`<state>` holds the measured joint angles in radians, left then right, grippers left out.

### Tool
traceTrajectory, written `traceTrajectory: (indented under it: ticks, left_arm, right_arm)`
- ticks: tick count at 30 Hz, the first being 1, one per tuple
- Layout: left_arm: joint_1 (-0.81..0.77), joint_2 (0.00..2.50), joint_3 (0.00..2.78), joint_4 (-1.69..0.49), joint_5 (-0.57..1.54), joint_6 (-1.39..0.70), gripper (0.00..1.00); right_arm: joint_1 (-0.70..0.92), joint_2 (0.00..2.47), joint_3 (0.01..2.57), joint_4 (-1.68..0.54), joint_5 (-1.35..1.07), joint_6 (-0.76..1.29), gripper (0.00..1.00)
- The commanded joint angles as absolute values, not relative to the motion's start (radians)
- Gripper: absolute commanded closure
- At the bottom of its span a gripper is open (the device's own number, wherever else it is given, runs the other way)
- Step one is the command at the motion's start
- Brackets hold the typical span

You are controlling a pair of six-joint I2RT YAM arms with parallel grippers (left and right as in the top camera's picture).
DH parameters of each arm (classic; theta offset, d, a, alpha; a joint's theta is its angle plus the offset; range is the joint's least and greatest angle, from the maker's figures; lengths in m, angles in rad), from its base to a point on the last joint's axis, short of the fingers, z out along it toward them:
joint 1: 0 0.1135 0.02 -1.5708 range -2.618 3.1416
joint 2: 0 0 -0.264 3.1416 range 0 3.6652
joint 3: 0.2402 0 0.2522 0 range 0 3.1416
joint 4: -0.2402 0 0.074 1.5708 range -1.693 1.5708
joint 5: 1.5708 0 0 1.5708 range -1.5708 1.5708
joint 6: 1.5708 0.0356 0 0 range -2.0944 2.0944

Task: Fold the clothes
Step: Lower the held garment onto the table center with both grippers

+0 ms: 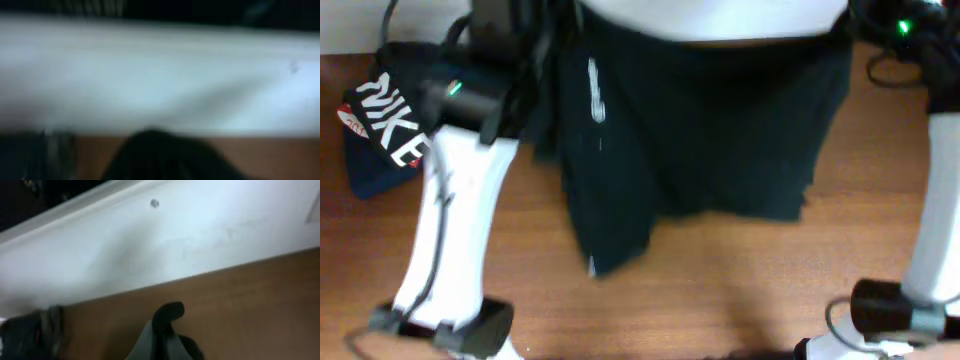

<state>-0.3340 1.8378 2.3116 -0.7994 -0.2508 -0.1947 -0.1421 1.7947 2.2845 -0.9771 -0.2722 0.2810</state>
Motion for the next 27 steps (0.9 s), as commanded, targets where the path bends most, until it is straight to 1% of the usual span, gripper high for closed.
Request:
traceTrajectory:
  ticks: [1,4,6,8,10,11,12,15,20,21,23,24,25,26,27]
  left_arm:
    - [-0.291,1.887,2.323,-0.606,-0.299,-0.073,0.99]
    - [-0.270,1.860,2.386,-0.599,-0.300,-0.073,0.99]
    - [-0.256,1.837,2.430,-0.653,-0.300,-0.073,0.99]
    - [-0.251,1.813,2.455,-0.761,-0.300,-0.073,0.99]
    - [-0.252,1.800,2.456,-0.928,-0.269,-0.075,0.99]
    - [-0.252,1.805,2.451,-1.069,-0.229,-0.112,0.99]
    - [-0.252,1.814,2.439,-1.166,-0.201,-0.152,0.99]
    - [-0.253,1.855,2.376,-1.333,-0.131,-0.234,0.99]
    - [-0.255,1.928,2.233,-1.447,0.044,-0.239,0.99]
    - [-0.255,1.947,2.197,-1.470,0.071,-0.239,0.99]
    - [-0.255,1.977,2.154,-1.511,0.112,-0.239,0.97]
    - [-0.255,1.992,2.132,-1.545,0.137,-0.239,0.88]
    - [-0.255,2.001,2.120,-1.574,0.143,-0.238,0.82]
    - [-0.255,2.011,2.109,-1.605,0.142,-0.237,0.66]
    - [-0.255,2.016,2.102,-1.630,0.142,-0.231,0.27]
  right_arm:
    - [-0.143,1.802,2.292,-0.918,-0.279,0.304,0.96]
    - [-0.173,1.770,2.336,-0.918,-0.281,0.293,0.96]
    - [-0.186,1.751,2.360,-0.942,-0.286,0.292,0.96]
    - [-0.191,1.734,2.366,-0.987,-0.297,0.253,0.96]
    - [-0.189,1.740,2.365,-1.109,-0.304,0.240,0.96]
    - [-0.182,1.754,2.358,-1.203,-0.304,0.229,0.96]
    - [-0.175,1.766,2.349,-1.267,-0.303,0.215,0.96]
    - [-0.140,1.802,2.279,-1.417,-0.303,0.201,0.95]
    - [-0.074,1.821,2.102,-1.511,-0.294,0.108,0.83]
    - [-0.055,1.820,2.047,-1.519,-0.270,0.108,0.75]
    - [-0.028,1.820,1.980,-1.536,-0.219,0.109,0.50]
    - [-0.018,1.820,1.953,-1.548,-0.195,0.109,0.37]
    - [-0.012,1.820,1.935,-1.562,-0.181,0.109,0.25]
    - [-0.012,1.820,1.925,-1.575,-0.178,0.109,0.20]
    - [-0.012,1.820,1.922,-1.583,-0.179,0.109,0.19]
